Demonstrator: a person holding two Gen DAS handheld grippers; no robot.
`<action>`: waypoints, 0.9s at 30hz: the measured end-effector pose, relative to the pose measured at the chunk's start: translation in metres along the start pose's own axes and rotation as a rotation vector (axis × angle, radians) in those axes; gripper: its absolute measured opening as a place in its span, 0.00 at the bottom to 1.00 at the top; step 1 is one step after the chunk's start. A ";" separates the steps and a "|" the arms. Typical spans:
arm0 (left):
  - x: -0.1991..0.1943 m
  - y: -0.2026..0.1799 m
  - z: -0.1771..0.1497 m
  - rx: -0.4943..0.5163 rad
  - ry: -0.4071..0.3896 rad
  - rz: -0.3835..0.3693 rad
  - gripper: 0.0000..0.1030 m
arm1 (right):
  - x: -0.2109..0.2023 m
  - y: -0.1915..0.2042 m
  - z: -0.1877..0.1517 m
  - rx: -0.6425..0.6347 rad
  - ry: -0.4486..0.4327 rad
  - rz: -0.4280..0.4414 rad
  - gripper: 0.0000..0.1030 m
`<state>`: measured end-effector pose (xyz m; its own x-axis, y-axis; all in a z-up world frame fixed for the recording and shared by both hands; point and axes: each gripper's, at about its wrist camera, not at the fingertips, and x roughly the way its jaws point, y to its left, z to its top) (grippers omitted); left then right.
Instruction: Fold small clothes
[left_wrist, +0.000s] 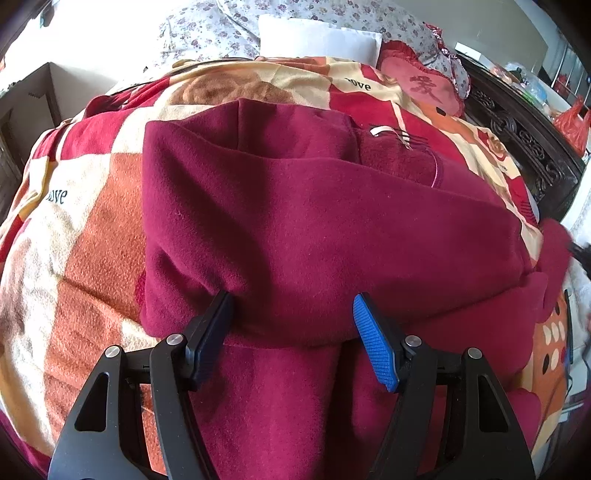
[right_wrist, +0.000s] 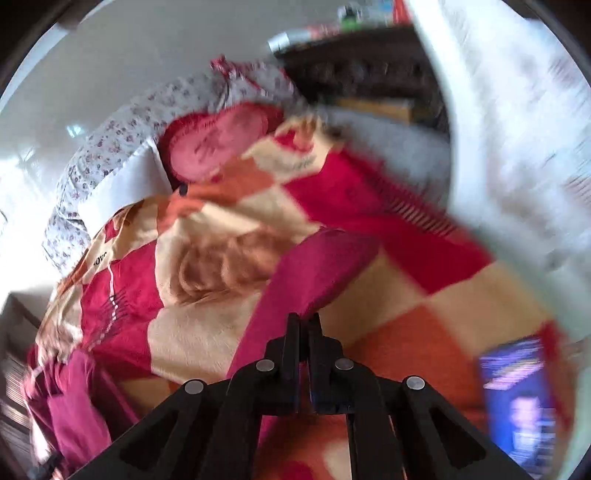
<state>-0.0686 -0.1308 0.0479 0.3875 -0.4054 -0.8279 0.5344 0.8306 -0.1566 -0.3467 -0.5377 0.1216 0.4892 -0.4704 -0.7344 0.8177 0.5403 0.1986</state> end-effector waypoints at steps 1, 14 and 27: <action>0.001 0.001 -0.001 -0.005 0.001 -0.004 0.66 | -0.022 -0.006 -0.003 -0.022 -0.015 -0.022 0.03; -0.009 0.002 -0.008 -0.018 -0.010 -0.023 0.66 | -0.126 -0.036 -0.043 -0.099 0.052 -0.209 0.49; -0.022 0.011 -0.006 -0.028 -0.027 -0.038 0.66 | 0.011 0.006 -0.061 0.209 0.368 0.041 0.49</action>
<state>-0.0754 -0.1109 0.0612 0.3872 -0.4468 -0.8065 0.5284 0.8243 -0.2031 -0.3551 -0.4966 0.0750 0.4128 -0.1505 -0.8983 0.8621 0.3826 0.3321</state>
